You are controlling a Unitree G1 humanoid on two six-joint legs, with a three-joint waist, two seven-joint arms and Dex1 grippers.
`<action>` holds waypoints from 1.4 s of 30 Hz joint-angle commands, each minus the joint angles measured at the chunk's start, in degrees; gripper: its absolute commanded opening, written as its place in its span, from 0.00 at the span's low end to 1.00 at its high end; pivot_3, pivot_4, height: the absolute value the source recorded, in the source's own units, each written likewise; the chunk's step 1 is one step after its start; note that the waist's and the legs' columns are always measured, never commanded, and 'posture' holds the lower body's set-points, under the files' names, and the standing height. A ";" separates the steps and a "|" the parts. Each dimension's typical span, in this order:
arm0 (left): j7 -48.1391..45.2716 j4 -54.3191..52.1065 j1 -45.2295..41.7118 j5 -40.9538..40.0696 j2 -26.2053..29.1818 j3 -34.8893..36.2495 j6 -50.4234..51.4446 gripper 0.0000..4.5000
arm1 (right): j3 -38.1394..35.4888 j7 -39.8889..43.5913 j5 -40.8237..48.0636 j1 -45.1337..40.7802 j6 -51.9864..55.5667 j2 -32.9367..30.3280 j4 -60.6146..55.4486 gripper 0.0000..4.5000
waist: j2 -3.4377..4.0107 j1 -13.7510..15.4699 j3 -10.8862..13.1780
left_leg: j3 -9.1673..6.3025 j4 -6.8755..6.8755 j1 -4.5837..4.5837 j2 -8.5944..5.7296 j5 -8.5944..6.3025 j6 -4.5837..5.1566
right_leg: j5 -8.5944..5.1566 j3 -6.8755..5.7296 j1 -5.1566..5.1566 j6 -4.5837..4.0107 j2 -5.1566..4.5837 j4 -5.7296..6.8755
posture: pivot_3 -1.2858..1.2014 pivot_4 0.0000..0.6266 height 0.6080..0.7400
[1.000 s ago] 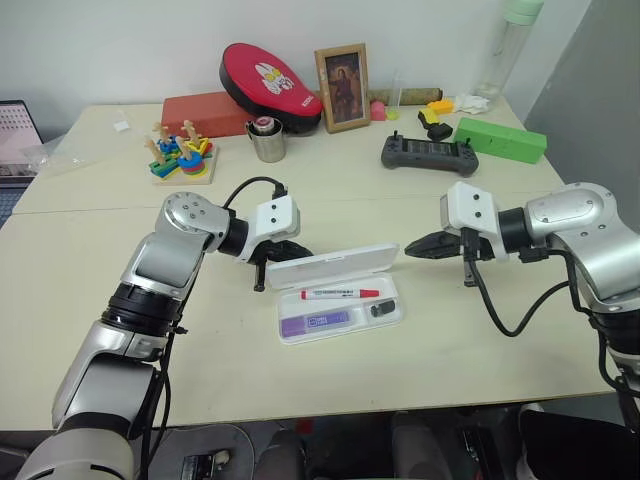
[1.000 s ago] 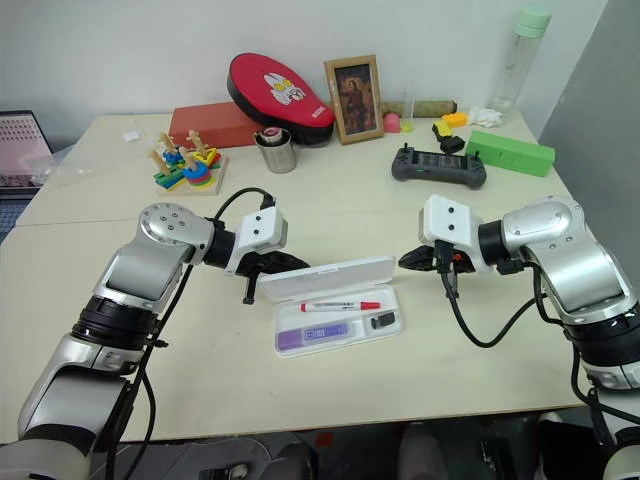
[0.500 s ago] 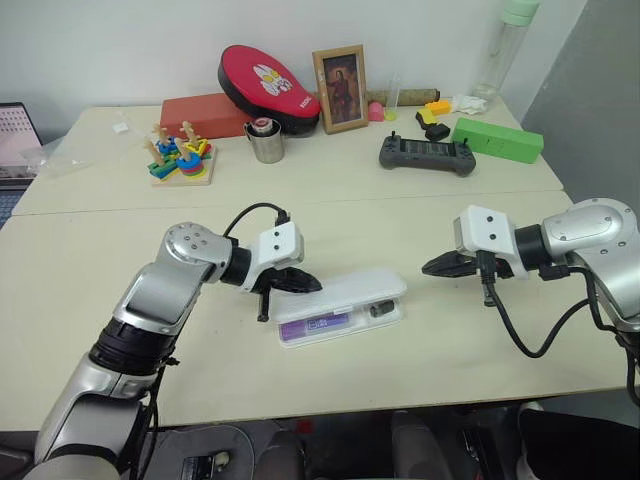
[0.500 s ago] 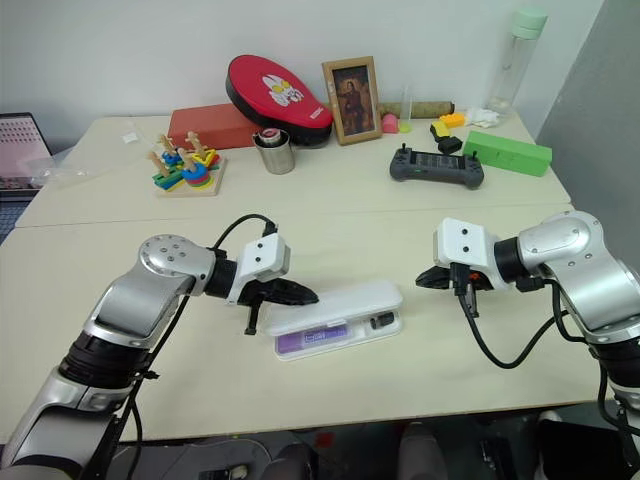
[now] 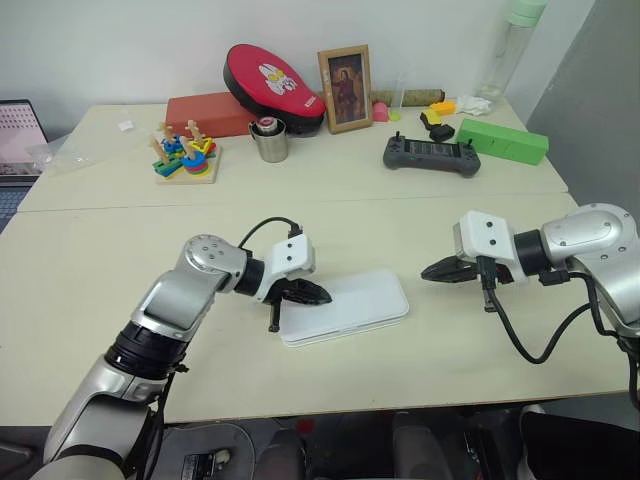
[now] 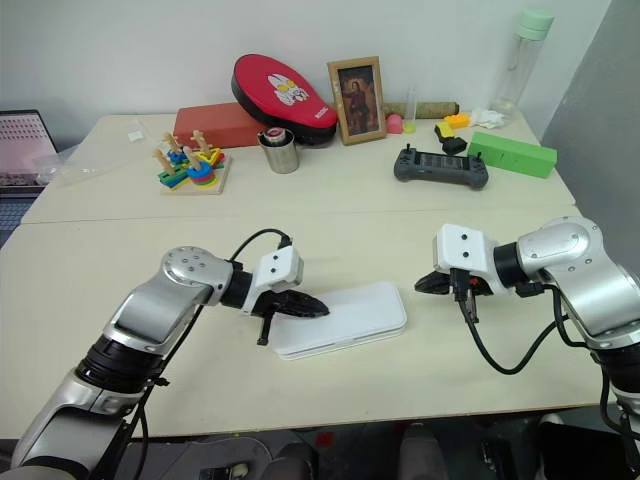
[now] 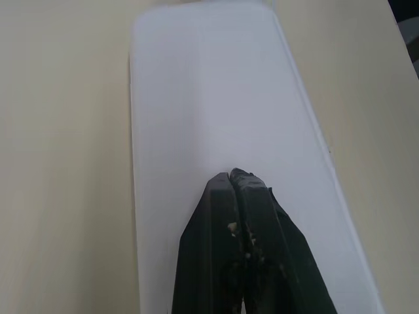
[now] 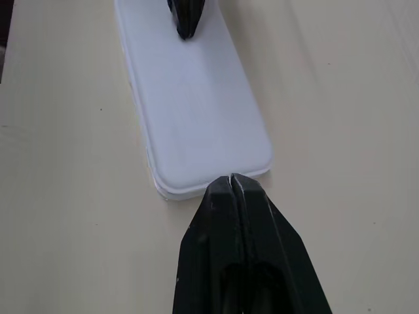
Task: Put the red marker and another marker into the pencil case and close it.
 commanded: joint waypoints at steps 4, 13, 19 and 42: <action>-1.94 0.95 -0.10 2.67 1.74 -3.96 -3.21 0.00 | -2.05 -0.20 0.35 -0.39 -0.25 -0.94 -1.26 0.00 | 0.01 0.03 -0.01 | 0.00 0.00 0.02 0.00 0.00 0.00 | 0.00 0.00 0.01 0.00 0.00 0.02 | 0.52 0.24 1.00; -2.35 2.25 -0.03 4.57 2.48 -5.57 -6.30 0.00 | -1.65 -0.88 0.38 -0.46 0.26 -0.50 -1.70 0.00 | 0.07 0.23 -0.06 | 0.02 -0.02 0.19 0.00 0.00 0.01 | 0.01 0.04 0.12 0.01 0.00 0.07 | 0.52 0.24 1.00; 1.35 -0.77 -0.77 -3.17 -0.15 3.45 -0.49 0.00 | -1.95 -1.21 1.23 -0.89 1.32 0.09 -1.82 0.00 | 0.08 0.30 -0.05 | 0.02 0.00 0.18 0.00 0.00 0.02 | 0.02 0.04 0.12 0.05 0.00 0.09 | 0.52 0.24 1.00; 41.63 -27.53 32.08 -9.56 -9.03 38.25 6.20 0.00 | -7.24 -17.72 4.51 6.85 11.37 11.26 2.59 0.00 | 0.05 0.40 -0.07 | 0.08 -0.07 0.03 0.01 0.00 0.00 | 0.06 0.10 -0.04 -0.04 -0.01 -0.13 | 0.52 0.24 1.00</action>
